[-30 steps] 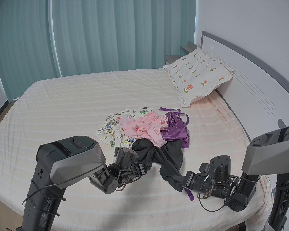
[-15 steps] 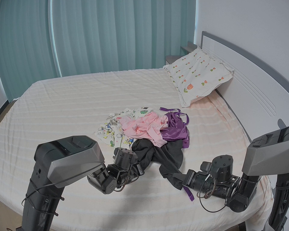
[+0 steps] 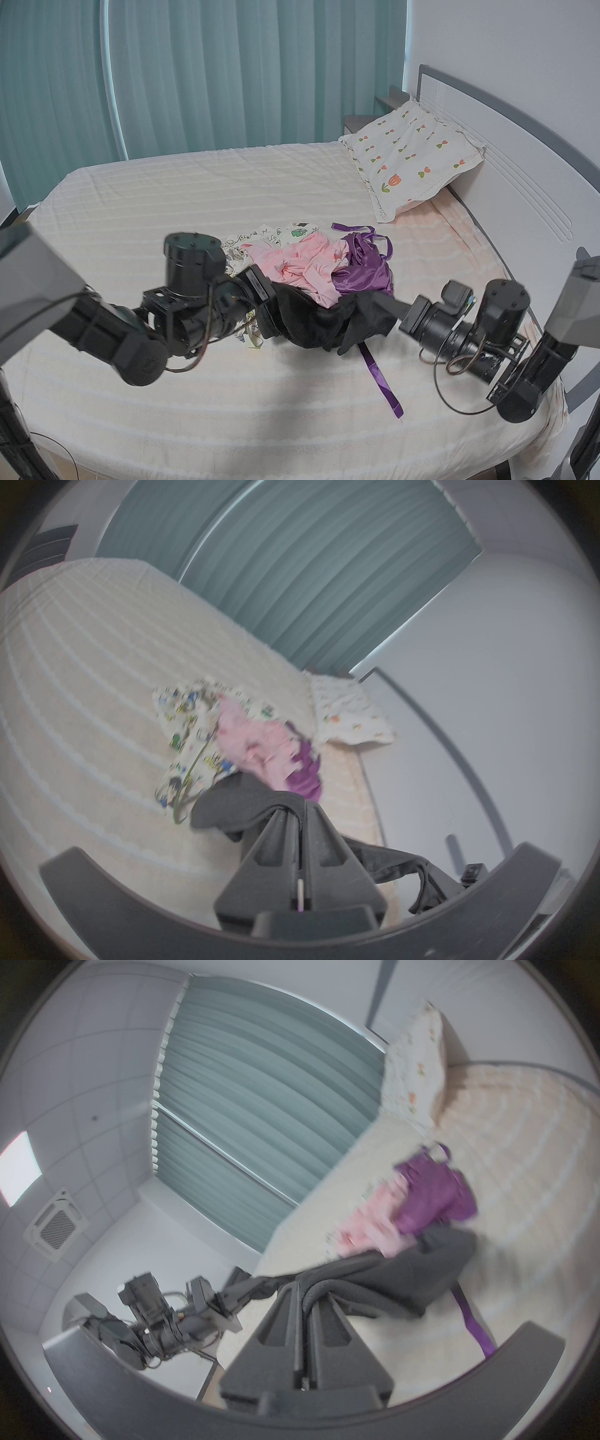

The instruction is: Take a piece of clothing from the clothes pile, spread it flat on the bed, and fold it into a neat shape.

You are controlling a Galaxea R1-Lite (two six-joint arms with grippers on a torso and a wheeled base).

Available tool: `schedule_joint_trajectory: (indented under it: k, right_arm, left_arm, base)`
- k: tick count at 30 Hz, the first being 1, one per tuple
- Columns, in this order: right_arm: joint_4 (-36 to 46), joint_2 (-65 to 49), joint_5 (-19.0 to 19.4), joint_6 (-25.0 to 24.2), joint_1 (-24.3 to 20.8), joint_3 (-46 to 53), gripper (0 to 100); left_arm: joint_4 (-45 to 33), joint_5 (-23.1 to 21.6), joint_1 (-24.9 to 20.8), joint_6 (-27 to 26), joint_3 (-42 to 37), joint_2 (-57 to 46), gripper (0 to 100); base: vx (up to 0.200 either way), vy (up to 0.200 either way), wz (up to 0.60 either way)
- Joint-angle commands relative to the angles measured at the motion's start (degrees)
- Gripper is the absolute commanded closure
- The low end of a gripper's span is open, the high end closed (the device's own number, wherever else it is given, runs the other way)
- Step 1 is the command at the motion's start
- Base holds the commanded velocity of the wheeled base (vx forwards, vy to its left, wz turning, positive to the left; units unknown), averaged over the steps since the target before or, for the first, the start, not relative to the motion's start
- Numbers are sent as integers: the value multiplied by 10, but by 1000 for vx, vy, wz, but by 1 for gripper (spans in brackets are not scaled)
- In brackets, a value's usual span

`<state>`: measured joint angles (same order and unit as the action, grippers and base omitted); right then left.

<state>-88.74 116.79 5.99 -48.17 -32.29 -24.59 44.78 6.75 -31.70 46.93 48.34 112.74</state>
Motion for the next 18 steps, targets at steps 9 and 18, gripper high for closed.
schedule_joint_trajectory:
  k: [9,18]
  right_arm:
    - [-4,-184,77,10,70,-5,100]
    - [-8,-116,71,-2,50,33,100]
  left_arm:
    - [2,8,7,-39,-101,-252,100]
    - [46,7,7,-32,-187,-229,100]
  base:
    - [0,0,0]
    - [0,0,0]
